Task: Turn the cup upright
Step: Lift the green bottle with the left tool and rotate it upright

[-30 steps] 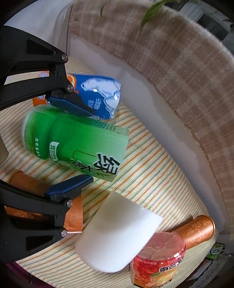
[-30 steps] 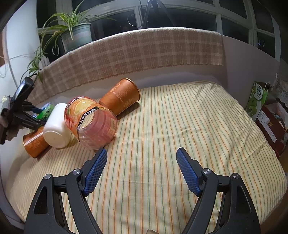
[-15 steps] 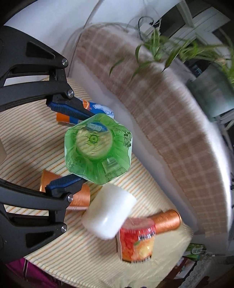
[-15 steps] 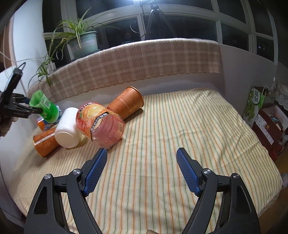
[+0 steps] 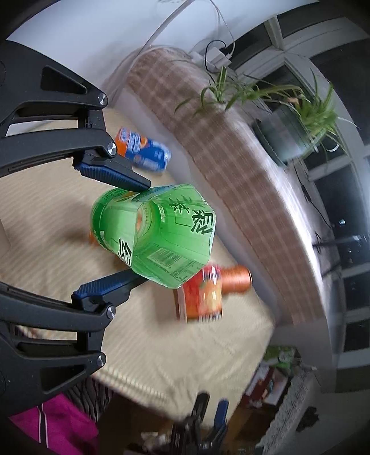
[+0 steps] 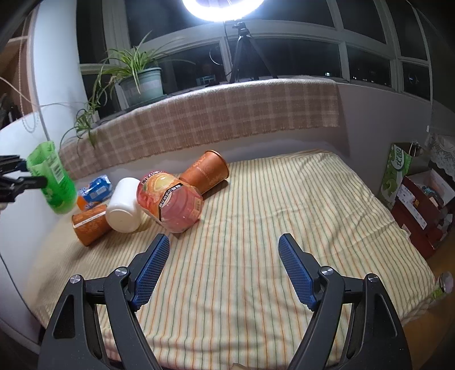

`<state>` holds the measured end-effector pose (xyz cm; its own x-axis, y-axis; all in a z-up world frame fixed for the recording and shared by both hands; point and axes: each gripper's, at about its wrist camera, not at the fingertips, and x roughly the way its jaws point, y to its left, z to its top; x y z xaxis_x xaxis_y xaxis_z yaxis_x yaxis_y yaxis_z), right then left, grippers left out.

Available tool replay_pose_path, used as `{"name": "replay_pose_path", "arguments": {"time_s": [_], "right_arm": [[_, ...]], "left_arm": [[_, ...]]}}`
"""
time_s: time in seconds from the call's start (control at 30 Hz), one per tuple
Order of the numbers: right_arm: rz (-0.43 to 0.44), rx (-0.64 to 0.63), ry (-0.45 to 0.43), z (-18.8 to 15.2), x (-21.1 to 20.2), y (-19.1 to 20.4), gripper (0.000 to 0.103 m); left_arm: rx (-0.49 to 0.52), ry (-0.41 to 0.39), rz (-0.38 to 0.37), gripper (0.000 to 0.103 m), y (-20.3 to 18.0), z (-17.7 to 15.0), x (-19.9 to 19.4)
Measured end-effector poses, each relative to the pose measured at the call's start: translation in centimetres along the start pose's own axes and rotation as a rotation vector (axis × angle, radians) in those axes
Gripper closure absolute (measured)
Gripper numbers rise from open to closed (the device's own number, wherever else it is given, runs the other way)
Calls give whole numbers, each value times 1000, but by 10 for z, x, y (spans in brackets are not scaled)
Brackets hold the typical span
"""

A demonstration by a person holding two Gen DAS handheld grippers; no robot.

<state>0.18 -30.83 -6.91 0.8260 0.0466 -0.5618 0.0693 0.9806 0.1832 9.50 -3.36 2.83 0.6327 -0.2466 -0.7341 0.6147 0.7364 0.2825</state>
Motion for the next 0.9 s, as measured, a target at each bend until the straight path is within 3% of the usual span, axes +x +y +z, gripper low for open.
{"name": "replay_pose_path", "arguments": {"time_s": [0.23, 0.43, 0.57, 0.9], "right_arm": [[5, 10, -27, -3, -21, -13, 24], [-11, 32, -40, -7, -33, -32, 24], [-21, 42, -38, -10, -37, -42, 24], [-26, 51, -32, -10, -35, -48, 24]], "left_arm": [[-97, -40, -148, 44, -51, -16, -19], [-280, -21, -379, 44, -83, -29, -7], [-377, 12, -487, 45, -95, -33, 11], [-530, 98, -508, 45, -69, -33, 70]]}}
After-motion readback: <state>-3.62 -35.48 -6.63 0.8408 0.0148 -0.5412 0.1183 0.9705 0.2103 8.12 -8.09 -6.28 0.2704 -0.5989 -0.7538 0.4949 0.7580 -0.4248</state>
